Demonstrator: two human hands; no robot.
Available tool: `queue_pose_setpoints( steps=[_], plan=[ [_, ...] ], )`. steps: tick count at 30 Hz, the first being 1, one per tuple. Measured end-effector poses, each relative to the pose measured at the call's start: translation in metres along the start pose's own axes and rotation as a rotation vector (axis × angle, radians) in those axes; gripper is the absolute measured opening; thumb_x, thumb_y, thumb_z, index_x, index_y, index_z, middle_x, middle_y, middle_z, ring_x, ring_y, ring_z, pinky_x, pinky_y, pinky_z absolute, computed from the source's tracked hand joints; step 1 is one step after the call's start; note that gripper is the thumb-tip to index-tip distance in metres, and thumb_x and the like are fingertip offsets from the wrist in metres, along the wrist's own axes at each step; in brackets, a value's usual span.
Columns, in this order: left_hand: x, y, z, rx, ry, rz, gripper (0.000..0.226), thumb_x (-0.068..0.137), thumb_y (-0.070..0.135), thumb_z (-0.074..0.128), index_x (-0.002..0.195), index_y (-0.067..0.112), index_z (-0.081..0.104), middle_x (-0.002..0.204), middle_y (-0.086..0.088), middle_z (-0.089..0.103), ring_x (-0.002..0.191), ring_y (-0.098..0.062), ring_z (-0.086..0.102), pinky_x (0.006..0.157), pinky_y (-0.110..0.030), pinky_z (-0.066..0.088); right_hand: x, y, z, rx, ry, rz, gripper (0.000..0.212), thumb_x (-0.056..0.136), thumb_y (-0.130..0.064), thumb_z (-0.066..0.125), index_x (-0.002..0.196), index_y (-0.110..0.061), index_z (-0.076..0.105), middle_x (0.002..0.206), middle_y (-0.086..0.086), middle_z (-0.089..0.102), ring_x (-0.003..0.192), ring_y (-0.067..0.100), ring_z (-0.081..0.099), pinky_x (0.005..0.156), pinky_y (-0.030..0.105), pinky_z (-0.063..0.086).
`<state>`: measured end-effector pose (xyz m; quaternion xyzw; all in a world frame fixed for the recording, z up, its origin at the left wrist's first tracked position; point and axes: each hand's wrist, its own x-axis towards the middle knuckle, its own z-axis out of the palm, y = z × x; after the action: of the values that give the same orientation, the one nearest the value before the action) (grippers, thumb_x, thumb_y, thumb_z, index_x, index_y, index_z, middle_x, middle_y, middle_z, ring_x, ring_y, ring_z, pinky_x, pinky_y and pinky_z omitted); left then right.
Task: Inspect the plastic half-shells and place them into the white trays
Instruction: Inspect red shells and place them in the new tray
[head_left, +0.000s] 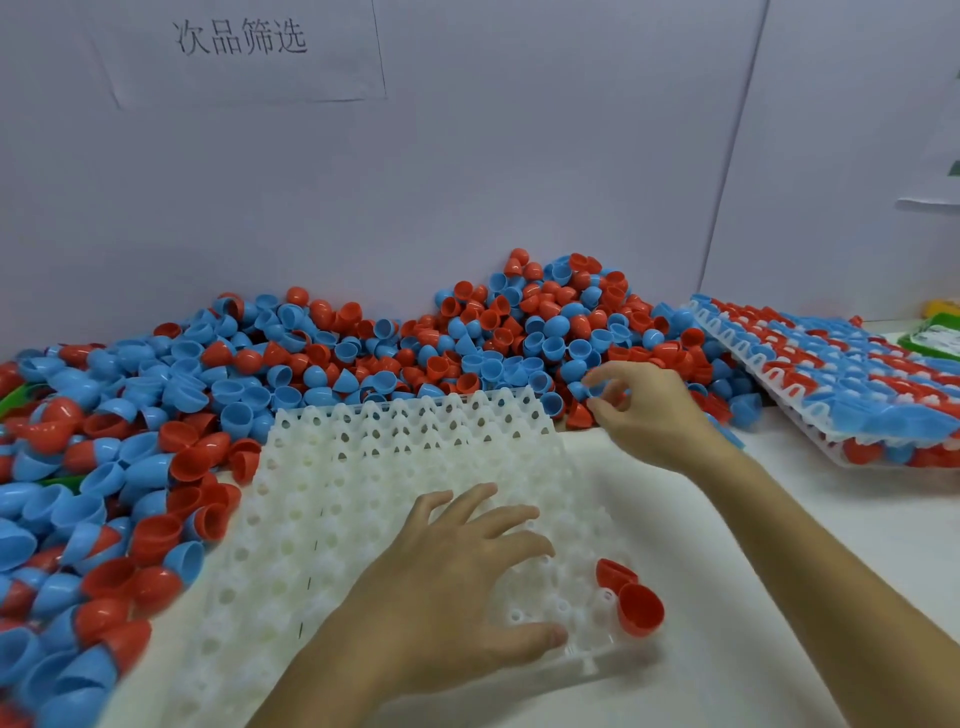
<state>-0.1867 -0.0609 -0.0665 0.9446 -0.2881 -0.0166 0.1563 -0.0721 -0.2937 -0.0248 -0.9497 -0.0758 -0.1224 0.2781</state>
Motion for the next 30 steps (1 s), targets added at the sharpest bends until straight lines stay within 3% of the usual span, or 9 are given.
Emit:
queue_pose_setpoints(
  steps=[2,5,10,13,18,23,26,30],
  plan=[
    [0.0,0.0,0.0,-0.011,0.0,-0.003,0.067,0.081,0.084,0.042,0.14,0.053,0.036,0.157,0.037,0.011,0.141,0.013,-0.016,0.119,-0.031,-0.008,0.015,-0.002,0.015,-0.084,-0.044,-0.037,0.034,0.093,-0.008,0.063,0.125,-0.018,0.061,0.111,-0.002,0.058,0.084,0.009,0.059,0.073,0.018,0.048],
    [0.0,0.001,-0.001,-0.016,-0.004,-0.008,0.067,0.082,0.083,0.043,0.141,0.052,0.036,0.157,0.036,0.012,0.142,0.012,-0.014,0.12,-0.033,-0.007,0.029,0.0,0.035,-0.384,-0.159,-0.049,0.037,0.087,0.0,0.063,0.12,-0.018,0.061,0.117,0.005,0.05,0.098,0.023,0.054,0.086,0.036,0.053],
    [-0.001,0.001,-0.003,-0.035,-0.012,-0.011,0.068,0.083,0.082,0.045,0.142,0.051,0.036,0.158,0.035,0.012,0.141,0.013,-0.014,0.118,-0.032,-0.011,0.037,0.007,0.046,-0.42,-0.076,-0.014,0.013,0.092,-0.005,0.065,0.103,-0.01,0.069,0.109,0.009,0.054,0.088,0.021,0.055,0.082,0.036,0.055],
    [-0.001,0.001,-0.002,-0.035,-0.003,-0.01,0.067,0.083,0.081,0.045,0.142,0.051,0.036,0.157,0.035,0.011,0.14,0.014,-0.014,0.118,-0.032,-0.01,0.033,0.013,0.039,-0.286,0.0,-0.006,0.007,0.092,-0.008,0.066,0.094,-0.013,0.07,0.101,0.004,0.059,0.084,0.018,0.058,0.077,0.034,0.056],
    [-0.001,0.001,-0.002,-0.033,-0.011,-0.012,0.067,0.082,0.082,0.045,0.141,0.052,0.035,0.158,0.036,0.011,0.142,0.012,-0.014,0.12,-0.035,-0.01,0.014,0.016,0.027,0.154,0.11,0.034,0.01,0.093,-0.015,0.067,0.085,-0.02,0.065,0.089,-0.003,0.064,0.082,0.01,0.06,0.066,0.019,0.043],
    [0.001,-0.001,-0.001,-0.089,0.021,-0.009,0.065,0.082,0.085,0.039,0.139,0.054,0.036,0.156,0.039,0.013,0.14,0.017,-0.014,0.118,-0.028,-0.008,-0.01,0.003,0.026,0.511,0.129,0.031,0.01,0.097,-0.013,0.06,0.088,-0.016,0.065,0.089,-0.002,0.07,0.081,0.009,0.067,0.06,0.019,0.054],
    [0.001,-0.003,-0.004,-0.301,0.129,-0.035,0.054,0.088,0.076,0.044,0.136,0.051,0.044,0.149,0.04,0.03,0.138,0.023,0.005,0.117,-0.019,0.008,-0.022,-0.015,0.02,0.651,0.044,-0.053,0.006,0.094,-0.014,0.064,0.09,-0.016,0.069,0.088,-0.007,0.074,0.082,0.007,0.069,0.062,0.018,0.054],
    [0.002,-0.009,-0.009,-0.67,0.529,-0.186,0.034,0.093,0.041,0.065,0.124,0.043,0.052,0.118,0.026,0.066,0.116,0.009,0.056,0.102,-0.018,0.046,-0.037,-0.048,0.016,0.678,-0.196,-0.257,0.009,0.08,-0.027,0.075,0.087,-0.021,0.077,0.094,-0.002,0.073,0.092,0.015,0.068,0.081,0.024,0.056]
  ],
)
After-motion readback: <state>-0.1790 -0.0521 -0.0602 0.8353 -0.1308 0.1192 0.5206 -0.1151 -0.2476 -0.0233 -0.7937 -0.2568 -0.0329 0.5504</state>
